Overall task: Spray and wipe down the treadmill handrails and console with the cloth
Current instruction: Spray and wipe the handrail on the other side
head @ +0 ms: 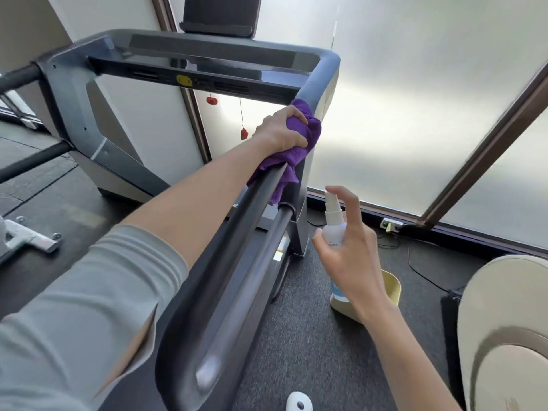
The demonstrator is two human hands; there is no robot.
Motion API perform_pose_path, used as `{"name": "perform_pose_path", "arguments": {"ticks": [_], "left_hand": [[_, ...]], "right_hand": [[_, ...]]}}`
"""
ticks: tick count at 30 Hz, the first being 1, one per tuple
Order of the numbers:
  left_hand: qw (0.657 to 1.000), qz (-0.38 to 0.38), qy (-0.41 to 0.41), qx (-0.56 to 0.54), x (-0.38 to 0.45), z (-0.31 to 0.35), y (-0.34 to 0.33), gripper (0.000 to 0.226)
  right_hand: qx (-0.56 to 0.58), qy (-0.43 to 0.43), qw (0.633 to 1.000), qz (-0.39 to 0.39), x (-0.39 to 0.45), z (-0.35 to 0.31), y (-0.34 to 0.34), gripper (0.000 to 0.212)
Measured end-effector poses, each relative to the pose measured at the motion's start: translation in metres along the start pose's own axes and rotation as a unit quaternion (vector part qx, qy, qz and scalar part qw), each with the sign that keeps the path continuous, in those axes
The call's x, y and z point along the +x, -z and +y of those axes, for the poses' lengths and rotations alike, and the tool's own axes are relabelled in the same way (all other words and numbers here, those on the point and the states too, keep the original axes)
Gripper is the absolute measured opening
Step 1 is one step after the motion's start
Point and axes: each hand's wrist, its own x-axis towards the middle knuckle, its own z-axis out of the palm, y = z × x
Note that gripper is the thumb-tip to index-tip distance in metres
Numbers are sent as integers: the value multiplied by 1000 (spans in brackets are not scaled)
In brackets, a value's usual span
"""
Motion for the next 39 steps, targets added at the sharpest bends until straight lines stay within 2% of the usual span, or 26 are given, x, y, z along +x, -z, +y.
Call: {"name": "perform_pose_path", "arguments": {"ticks": [7, 14, 27, 32, 36, 39], "left_hand": [[999, -26, 14, 18, -13, -3, 5, 42], [999, -33, 2, 3, -96, -24, 19, 42], [997, -20, 7, -71, -255, -55, 39, 43], [997, 44, 27, -64, -297, -60, 36, 39], [986, 166, 16, 14, -323, -65, 18, 34], [964, 264, 24, 24, -339, -66, 1, 28]], "right_hand": [[6, 5, 1000, -4, 1, -2, 2, 68], [19, 11, 1000, 18, -37, -29, -8, 69], [5, 14, 1000, 5, -157, -59, -27, 69], [34, 8, 999, -22, -168, -55, -18, 69], [58, 28, 996, -65, -162, -42, -10, 70], [67, 52, 992, -97, -151, -25, 2, 69]]}}
